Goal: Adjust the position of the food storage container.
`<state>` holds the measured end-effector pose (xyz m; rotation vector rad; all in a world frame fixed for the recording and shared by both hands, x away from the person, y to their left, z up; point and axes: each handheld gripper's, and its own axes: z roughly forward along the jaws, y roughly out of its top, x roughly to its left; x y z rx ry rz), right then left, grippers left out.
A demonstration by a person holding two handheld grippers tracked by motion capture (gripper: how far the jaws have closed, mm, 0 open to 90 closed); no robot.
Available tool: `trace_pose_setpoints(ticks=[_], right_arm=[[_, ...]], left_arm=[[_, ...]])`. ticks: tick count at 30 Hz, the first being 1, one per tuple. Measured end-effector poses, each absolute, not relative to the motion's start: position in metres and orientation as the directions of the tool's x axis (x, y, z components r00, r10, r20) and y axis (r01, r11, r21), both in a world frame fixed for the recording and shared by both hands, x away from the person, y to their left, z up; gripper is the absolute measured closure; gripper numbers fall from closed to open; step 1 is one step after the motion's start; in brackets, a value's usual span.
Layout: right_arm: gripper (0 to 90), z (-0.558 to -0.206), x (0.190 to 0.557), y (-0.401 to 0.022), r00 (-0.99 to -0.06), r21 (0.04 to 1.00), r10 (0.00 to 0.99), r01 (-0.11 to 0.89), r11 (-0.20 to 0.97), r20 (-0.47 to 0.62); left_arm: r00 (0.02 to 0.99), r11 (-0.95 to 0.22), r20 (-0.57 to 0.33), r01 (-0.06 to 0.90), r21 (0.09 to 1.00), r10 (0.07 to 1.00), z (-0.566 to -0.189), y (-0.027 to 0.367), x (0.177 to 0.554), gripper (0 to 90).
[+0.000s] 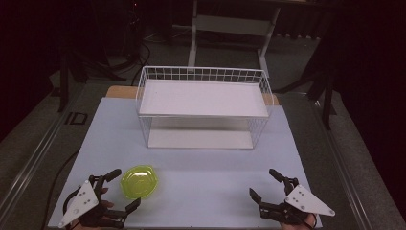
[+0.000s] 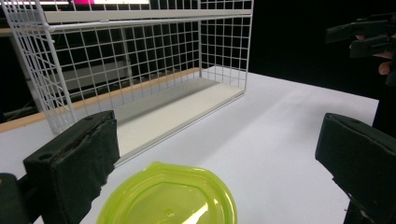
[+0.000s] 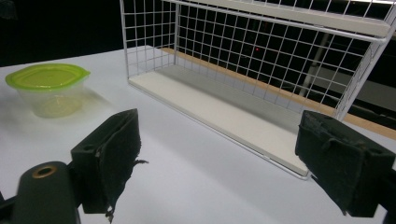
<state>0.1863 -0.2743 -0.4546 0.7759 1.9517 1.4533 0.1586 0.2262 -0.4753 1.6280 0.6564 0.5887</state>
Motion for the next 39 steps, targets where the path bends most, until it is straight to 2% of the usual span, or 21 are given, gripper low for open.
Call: trace_pose_setpoints(ticks=[5,6,10,11,12,13,18,26,35,36,37,39], right_arm=[[14.2,-0.455,0.186,-0.274,-0.666,0.966,0.738,0.110,0.236,-0.105],[14.1,-0.454,0.186,-0.275,-0.665,0.966,0.740,0.111,0.232,-0.101],[14.1,-0.453,0.186,-0.275,-0.664,0.967,0.740,0.107,0.233,-0.105],[14.1,-0.453,0.185,-0.275,-0.664,0.967,0.740,0.105,0.233,-0.107],[14.1,-0.453,0.185,-0.275,-0.664,0.967,0.740,0.106,0.231,-0.104],[14.1,-0.453,0.185,-0.275,-0.664,0.967,0.740,0.107,0.232,-0.104],[14.1,-0.452,0.184,-0.275,-0.667,0.968,0.738,0.106,0.228,-0.102],[14.0,-0.453,0.184,-0.272,-0.676,0.967,0.732,0.120,0.223,-0.085],[14.0,-0.452,0.184,-0.269,-0.687,0.967,0.723,0.124,0.222,-0.077],[14.0,-0.453,0.184,-0.269,-0.689,0.967,0.721,0.126,0.223,-0.076],[14.0,-0.453,0.184,-0.269,-0.689,0.967,0.721,0.126,0.223,-0.076],[14.0,-0.453,0.184,-0.268,-0.692,0.967,0.718,0.127,0.222,-0.074]], left_arm=[[0.722,-0.102,-0.007,0.107,0.989,0.692,-0.475,0.226,0.158,0.3],[0.725,-0.086,-0.045,0.143,0.986,0.687,-0.475,0.226,0.158,0.2],[0.704,-0.107,-0.004,0.114,0.988,0.710,-0.475,0.226,0.157,0.2],[0.661,-0.140,0.057,0.074,0.987,0.748,-0.472,0.225,0.154,0.2],[0.661,-0.140,0.057,0.074,0.987,0.748,-0.472,0.225,0.154,0.2],[0.615,-0.182,0.098,0.076,0.980,0.782,-0.467,0.224,0.149,0.3],[0.652,-0.109,-0.045,0.193,0.975,0.757,-0.460,0.231,0.153,0.3],[0.623,-0.118,-0.030,0.194,0.974,0.781,-0.449,0.239,0.159,0.3],[0.592,-0.119,-0.076,0.284,0.951,0.802,-0.453,0.256,0.166,0.4],[0.586,-0.124,-0.069,0.283,0.951,0.808,-0.455,0.258,0.165,1.1],[0.586,-0.124,-0.069,0.283,0.951,0.808,-0.455,0.258,0.165,7.0],[0.571,-0.142,-0.057,0.298,0.944,0.819,-0.459,0.261,0.166,9.3]])
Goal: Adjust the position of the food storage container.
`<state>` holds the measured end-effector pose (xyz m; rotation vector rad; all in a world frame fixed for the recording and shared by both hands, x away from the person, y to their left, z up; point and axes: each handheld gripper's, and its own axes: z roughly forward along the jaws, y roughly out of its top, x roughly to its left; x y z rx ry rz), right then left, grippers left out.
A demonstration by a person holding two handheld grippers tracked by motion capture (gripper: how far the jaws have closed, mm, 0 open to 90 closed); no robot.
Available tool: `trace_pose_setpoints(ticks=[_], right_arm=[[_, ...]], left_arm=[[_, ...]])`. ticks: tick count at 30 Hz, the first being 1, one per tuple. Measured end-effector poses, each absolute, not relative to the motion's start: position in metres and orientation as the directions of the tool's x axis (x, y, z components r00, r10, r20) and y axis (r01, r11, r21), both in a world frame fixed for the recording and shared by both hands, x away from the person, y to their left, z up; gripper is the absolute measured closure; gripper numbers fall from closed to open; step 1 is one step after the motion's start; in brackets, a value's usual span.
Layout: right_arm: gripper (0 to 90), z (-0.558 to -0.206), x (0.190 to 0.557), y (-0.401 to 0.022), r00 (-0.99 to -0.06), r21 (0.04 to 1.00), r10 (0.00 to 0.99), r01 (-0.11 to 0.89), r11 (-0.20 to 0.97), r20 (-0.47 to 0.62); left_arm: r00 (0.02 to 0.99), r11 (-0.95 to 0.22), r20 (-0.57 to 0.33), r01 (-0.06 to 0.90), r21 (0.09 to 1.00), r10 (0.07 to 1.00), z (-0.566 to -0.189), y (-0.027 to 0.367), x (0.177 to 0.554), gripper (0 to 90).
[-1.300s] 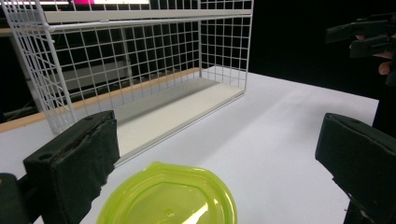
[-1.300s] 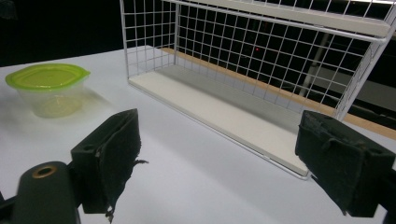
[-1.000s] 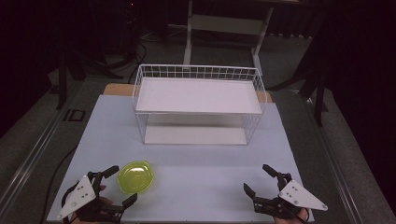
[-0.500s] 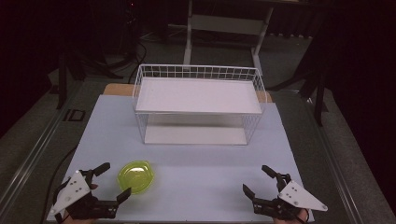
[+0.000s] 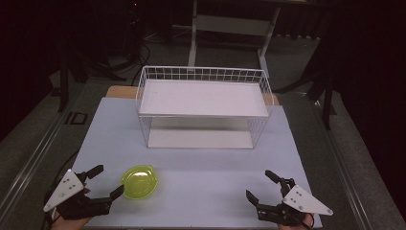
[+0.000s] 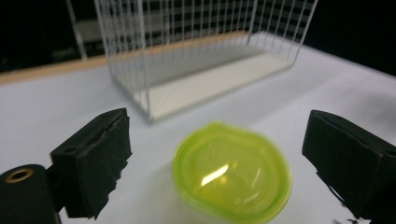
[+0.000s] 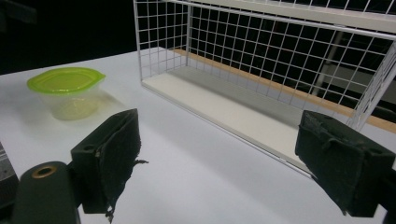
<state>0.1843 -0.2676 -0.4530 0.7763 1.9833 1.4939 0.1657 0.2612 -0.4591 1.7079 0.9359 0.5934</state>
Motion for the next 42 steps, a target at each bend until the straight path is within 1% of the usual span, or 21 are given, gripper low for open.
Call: trace_pose_setpoints(ticks=[1,3,4,6,7,8,9,10,12,13,14,15,16,17,18,19,22,25,27,31,42], right_arm=[[14.1,-0.453,0.185,-0.267,-0.693,0.967,0.717,0.127,0.222,-0.074],[14.1,-0.453,0.185,-0.267,-0.694,0.967,0.716,0.127,0.222,-0.073],[14.1,-0.453,0.184,-0.267,-0.697,0.966,0.713,0.131,0.222,-0.069],[14.1,-0.454,0.185,-0.266,-0.700,0.966,0.711,0.133,0.220,-0.065],[14.1,-0.454,0.185,-0.266,-0.700,0.966,0.711,0.133,0.220,-0.065],[14.1,-0.454,0.185,-0.266,-0.700,0.966,0.711,0.133,0.220,-0.065],[14.1,-0.454,0.185,-0.266,-0.702,0.966,0.710,0.133,0.219,-0.064],[14.1,-0.453,0.185,-0.266,-0.703,0.967,0.708,0.132,0.217,-0.063],[14.1,-0.453,0.184,-0.266,-0.704,0.967,0.707,0.131,0.217,-0.063],[14.1,-0.453,0.184,-0.266,-0.704,0.967,0.707,0.132,0.217,-0.063],[14.1,-0.453,0.184,-0.266,-0.705,0.967,0.706,0.132,0.216,-0.061],[14.2,-0.453,0.184,-0.266,-0.707,0.967,0.705,0.133,0.217,-0.061],[14.2,-0.453,0.184,-0.266,-0.707,0.967,0.705,0.129,0.219,-0.065],[14.1,-0.452,0.184,-0.266,-0.706,0.968,0.705,0.126,0.219,-0.067],[14.2,-0.452,0.183,-0.266,-0.708,0.968,0.703,0.124,0.219,-0.068],[14.2,-0.452,0.183,-0.266,-0.708,0.968,0.703,0.123,0.218,-0.068],[14.2,-0.452,0.183,-0.265,-0.710,0.968,0.701,0.124,0.219,-0.068],[14.2,-0.452,0.182,-0.265,-0.712,0.968,0.698,0.121,0.220,-0.069],[14.2,-0.451,0.182,-0.265,-0.714,0.968,0.697,0.120,0.220,-0.070],[14.2,-0.451,0.182,-0.266,-0.713,0.971,0.698,0.120,0.207,-0.061],[14.2,-0.451,0.182,-0.268,-0.715,0.970,0.697,0.124,0.208,-0.058]], left_arm=[[0.565,-0.152,-0.059,0.319,0.936,0.823,-0.465,0.265,0.167,15.2],[0.554,-0.163,-0.055,0.337,0.927,0.831,-0.469,0.267,0.168,16.9],[0.552,-0.184,-0.058,0.373,0.909,0.832,-0.475,0.270,0.171,20.4],[0.542,-0.189,-0.057,0.387,0.903,0.838,-0.480,0.272,0.172,27.5],[0.544,-0.192,-0.061,0.396,0.898,0.837,-0.482,0.273,0.173,27.5],[0.544,-0.192,-0.061,0.396,0.898,0.837,-0.482,0.273,0.173,32.0],[0.522,-0.174,-0.068,0.401,0.899,0.850,-0.486,0.277,0.173,32.0],[0.516,-0.171,-0.083,0.425,0.889,0.852,-0.489,0.280,0.174,49.1],[0.512,-0.179,-0.085,0.444,0.878,0.855,-0.491,0.280,0.175,59.8],[0.496,-0.173,-0.108,0.487,0.856,0.862,-0.495,0.281,0.177,61.8],[0.482,-0.181,-0.106,0.512,0.840,0.870,-0.497,0.281,0.179,66.2],[0.474,-0.185,-0.096,0.511,0.839,0.875,-0.498,0.281,0.178,70.0],[0.479,-0.195,-0.088,0.509,0.839,0.873,-0.499,0.281,0.178,71.2],[0.476,-0.205,-0.077,0.513,0.833,0.876,-0.500,0.280,0.177,75.1],[0.471,-0.211,-0.070,0.517,0.830,0.880,-0.501,0.280,0.177,75.3],[0.472,-0.214,-0.079,0.534,0.818,0.878,-0.502,0.280,0.178,79.8],[0.473,-0.244,-0.077,0.579,0.778,0.877,-0.507,0.278,0.181,88.2],[0.483,-0.284,-0.067,0.615,0.736,0.873,-0.512,0.274,0.185,90.0],[0.485,-0.291,-0.063,0.618,0.730,0.872,-0.513,0.273,0.185,90.0],[0.524,-0.335,-0.065,0.630,0.701,0.849,-0.516,0.262,0.190,90.0],[0.555,-0.355,-0.099,0.648,0.673,0.826,-0.523,0.244,0.204,90.0]])
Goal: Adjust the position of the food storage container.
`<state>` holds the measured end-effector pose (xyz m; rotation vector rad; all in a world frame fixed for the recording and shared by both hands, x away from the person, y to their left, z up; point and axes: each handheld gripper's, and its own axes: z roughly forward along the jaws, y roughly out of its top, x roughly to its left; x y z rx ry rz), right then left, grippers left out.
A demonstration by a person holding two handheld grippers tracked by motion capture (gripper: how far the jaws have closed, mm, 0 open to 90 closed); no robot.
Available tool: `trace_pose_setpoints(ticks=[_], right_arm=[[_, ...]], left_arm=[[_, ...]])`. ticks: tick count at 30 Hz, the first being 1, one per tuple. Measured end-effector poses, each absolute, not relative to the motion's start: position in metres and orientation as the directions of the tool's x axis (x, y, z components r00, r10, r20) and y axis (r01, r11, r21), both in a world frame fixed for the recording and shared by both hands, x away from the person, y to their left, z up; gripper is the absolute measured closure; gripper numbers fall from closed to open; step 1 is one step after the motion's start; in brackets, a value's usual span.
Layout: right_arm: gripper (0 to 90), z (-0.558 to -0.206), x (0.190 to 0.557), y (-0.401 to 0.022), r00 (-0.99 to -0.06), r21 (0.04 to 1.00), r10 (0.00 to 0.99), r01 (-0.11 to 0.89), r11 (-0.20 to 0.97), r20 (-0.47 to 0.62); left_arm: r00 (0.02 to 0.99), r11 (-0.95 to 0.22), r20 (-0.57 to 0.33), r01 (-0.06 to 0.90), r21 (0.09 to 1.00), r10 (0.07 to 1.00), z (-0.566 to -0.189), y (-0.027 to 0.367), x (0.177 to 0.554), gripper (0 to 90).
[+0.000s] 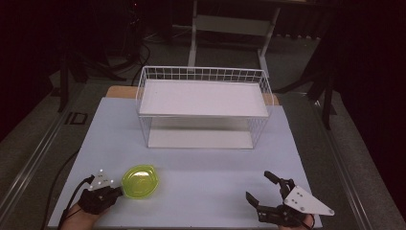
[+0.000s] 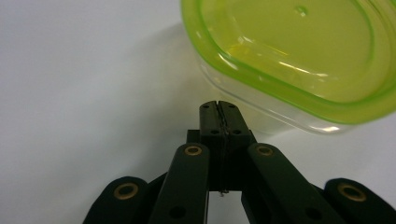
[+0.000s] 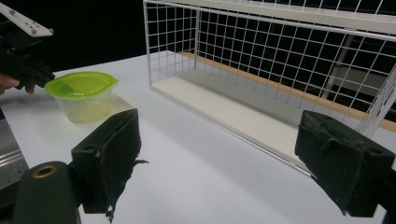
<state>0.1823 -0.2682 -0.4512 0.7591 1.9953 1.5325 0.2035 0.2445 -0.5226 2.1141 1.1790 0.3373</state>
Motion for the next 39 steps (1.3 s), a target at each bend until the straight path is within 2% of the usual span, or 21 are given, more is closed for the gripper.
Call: trace_pose_setpoints(ticks=[6,16,26,39], right_arm=[[14.2,-0.450,0.182,-0.270,-0.713,0.972,0.699,0.121,0.201,-0.055],[14.3,-0.450,0.181,-0.270,-0.715,0.971,0.697,0.122,0.207,-0.059],[14.3,-0.448,0.180,-0.269,-0.713,0.971,0.698,0.118,0.208,-0.063],[14.3,-0.448,0.179,-0.271,-0.715,0.972,0.697,0.119,0.203,-0.059]], left_arm=[[0.561,-0.341,-0.138,0.660,0.670,0.816,-0.524,0.234,0.216,90.0],[0.619,-0.394,-0.130,0.633,0.667,0.774,-0.527,0.199,0.228,90.0],[0.557,-0.323,-0.159,0.665,0.673,0.815,-0.521,0.205,0.232,90.0],[0.610,-0.367,-0.160,0.643,0.672,0.776,-0.524,0.163,0.255,90.0]])
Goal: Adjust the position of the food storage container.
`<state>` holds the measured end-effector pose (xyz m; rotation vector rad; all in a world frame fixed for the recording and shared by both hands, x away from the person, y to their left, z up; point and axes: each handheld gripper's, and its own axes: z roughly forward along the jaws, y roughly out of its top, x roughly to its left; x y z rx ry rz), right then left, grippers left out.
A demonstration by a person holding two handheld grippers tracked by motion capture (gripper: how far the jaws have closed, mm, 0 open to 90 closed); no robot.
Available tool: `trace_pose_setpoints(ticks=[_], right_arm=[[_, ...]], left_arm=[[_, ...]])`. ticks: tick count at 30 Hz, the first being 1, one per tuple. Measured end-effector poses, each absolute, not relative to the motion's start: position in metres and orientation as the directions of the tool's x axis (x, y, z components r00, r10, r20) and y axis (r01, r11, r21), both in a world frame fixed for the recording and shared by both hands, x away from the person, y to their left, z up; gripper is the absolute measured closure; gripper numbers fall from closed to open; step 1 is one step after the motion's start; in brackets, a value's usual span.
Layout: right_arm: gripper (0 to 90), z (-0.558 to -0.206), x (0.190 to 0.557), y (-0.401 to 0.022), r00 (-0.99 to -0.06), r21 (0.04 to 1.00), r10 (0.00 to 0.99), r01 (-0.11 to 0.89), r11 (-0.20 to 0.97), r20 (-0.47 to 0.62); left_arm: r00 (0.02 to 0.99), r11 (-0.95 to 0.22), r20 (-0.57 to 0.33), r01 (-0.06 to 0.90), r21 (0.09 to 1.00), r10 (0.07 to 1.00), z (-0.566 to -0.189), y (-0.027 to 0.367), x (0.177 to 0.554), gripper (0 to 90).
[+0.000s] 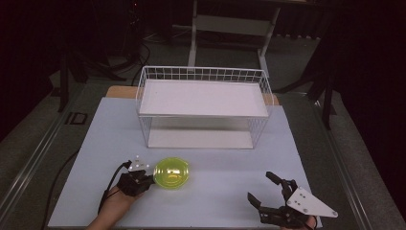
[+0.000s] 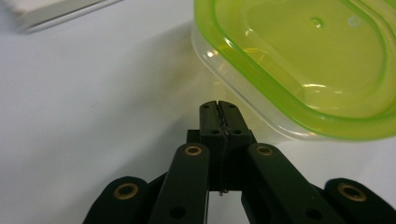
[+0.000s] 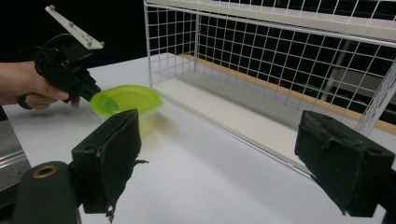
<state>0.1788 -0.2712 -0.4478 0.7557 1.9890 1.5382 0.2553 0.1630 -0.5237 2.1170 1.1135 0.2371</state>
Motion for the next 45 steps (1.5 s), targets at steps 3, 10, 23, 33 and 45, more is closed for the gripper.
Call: trace_pose_setpoints(ticks=[3,10,23,33,45], right_arm=[[14.3,-0.448,0.179,-0.272,-0.716,0.972,0.696,0.120,0.203,-0.057],[14.3,-0.448,0.179,-0.273,-0.716,0.973,0.696,0.123,0.197,-0.051],[14.3,-0.448,0.180,-0.277,-0.713,0.973,0.700,0.131,0.190,-0.041],[14.3,-0.448,0.180,-0.278,-0.713,0.973,0.700,0.133,0.190,-0.039],[15.3,-0.449,0.181,-0.277,-0.717,0.969,0.696,0.143,0.203,-0.040]], left_arm=[[0.629,-0.375,-0.166,0.632,0.678,0.760,-0.523,0.150,0.258,90.0],[0.660,-0.397,-0.178,0.621,0.676,0.730,-0.524,0.120,0.269,90.0],[0.702,-0.418,-0.203,0.602,0.680,0.682,-0.528,0.079,0.281,90.0],[0.711,-0.415,-0.214,0.598,0.685,0.670,-0.531,0.064,0.288,90.0],[0.720,-0.390,-0.196,0.559,0.732,0.665,-0.521,0.079,0.284,89.9]])
